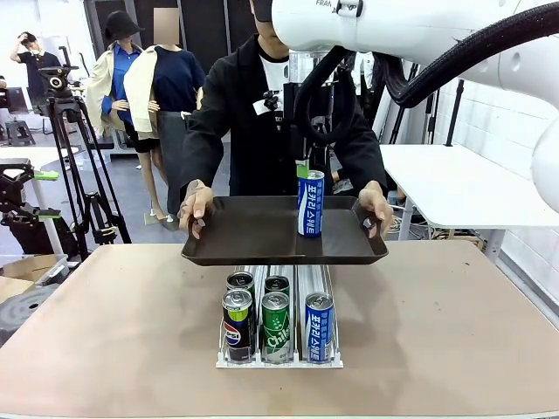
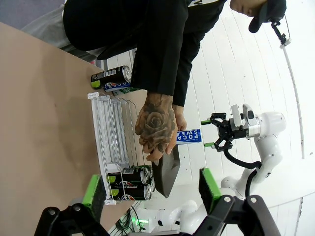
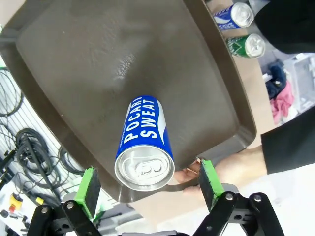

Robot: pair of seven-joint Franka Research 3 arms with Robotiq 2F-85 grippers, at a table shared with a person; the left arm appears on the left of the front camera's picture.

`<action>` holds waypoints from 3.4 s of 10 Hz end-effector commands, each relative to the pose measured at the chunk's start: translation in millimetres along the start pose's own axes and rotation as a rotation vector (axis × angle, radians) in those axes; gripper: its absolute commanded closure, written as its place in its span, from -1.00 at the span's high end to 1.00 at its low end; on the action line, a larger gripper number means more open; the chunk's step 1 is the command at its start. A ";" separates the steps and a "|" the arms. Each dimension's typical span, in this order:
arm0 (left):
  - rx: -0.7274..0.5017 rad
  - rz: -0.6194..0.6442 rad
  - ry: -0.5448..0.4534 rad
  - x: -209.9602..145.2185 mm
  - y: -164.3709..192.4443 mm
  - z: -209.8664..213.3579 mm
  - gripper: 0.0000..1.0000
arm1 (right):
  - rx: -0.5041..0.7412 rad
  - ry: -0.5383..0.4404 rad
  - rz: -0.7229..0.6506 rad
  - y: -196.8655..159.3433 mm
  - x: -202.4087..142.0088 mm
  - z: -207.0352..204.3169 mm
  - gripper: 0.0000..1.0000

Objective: Retrieve and hand over the desired beverage to the person.
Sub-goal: Place the picked can on the Handle tray extended by the person, then pick up another can of the same type that the person held from the Automatic Can Dispenser.

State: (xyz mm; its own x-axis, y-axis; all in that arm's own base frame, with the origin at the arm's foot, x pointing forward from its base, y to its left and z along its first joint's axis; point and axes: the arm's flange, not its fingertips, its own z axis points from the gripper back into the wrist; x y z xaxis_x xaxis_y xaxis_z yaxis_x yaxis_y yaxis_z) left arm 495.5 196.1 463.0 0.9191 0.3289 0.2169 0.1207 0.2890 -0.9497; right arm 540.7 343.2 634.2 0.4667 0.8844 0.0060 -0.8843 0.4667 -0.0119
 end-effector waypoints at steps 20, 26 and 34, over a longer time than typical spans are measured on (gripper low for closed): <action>0.000 0.001 0.000 -0.1 -1.6 0.6 1.00 | 0.285 -0.350 -0.220 -67.4 -129.7 48.1 1.00; 0.000 0.001 0.000 -0.1 -1.6 0.6 1.00 | 0.558 -0.625 -0.479 -142.0 -287.0 -23.2 1.00; 0.000 0.001 0.000 -0.1 -1.6 0.6 1.00 | 1.004 -0.893 -0.785 -178.6 -422.3 -158.2 1.00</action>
State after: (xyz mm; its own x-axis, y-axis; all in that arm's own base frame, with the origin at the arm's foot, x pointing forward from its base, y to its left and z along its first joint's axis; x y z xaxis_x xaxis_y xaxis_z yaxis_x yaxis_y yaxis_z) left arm 495.3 196.8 462.7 0.9188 0.3302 0.2164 0.1198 0.2890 -0.9498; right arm 504.7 -114.0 477.9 0.9535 0.0172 0.3009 -0.2895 0.3299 0.8985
